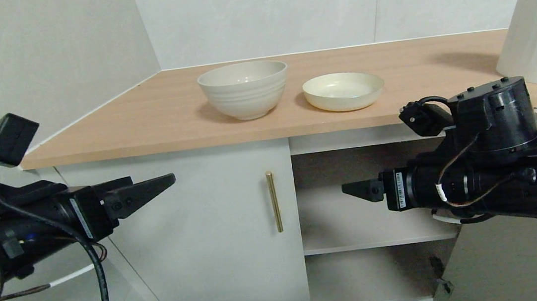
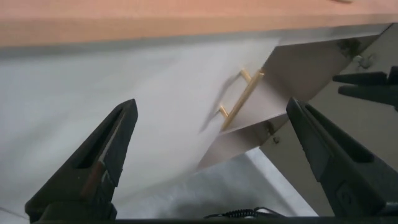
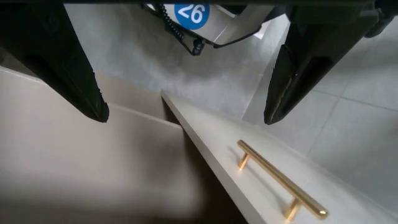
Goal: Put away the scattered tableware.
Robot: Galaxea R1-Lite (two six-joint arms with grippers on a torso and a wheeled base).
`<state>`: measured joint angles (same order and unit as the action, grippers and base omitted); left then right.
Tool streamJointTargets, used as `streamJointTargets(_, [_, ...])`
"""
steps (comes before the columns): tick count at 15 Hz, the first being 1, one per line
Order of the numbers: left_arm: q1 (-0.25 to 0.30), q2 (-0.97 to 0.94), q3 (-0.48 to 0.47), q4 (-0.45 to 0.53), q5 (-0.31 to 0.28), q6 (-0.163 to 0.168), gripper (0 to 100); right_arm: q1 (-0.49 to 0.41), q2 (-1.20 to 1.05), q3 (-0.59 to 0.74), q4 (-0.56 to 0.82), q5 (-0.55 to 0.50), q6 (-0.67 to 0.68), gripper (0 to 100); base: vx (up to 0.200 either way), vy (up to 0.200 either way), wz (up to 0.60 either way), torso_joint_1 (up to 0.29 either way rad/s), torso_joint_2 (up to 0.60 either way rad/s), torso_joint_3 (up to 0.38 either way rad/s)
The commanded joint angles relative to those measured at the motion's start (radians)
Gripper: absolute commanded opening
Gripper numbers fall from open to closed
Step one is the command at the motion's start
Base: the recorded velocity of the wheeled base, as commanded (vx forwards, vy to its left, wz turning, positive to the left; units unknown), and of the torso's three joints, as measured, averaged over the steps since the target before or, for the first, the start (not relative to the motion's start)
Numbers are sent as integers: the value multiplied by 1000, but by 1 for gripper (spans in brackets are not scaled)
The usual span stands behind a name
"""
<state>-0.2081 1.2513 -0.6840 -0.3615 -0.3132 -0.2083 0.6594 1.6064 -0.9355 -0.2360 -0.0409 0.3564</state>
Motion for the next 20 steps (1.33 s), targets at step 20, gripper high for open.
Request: streamJointTargets(20, [-111, 290, -339, 283, -24, -425, 100, -26, 7, 9, -25, -7, -28, 100, 0, 0, 0, 125, -353, -230])
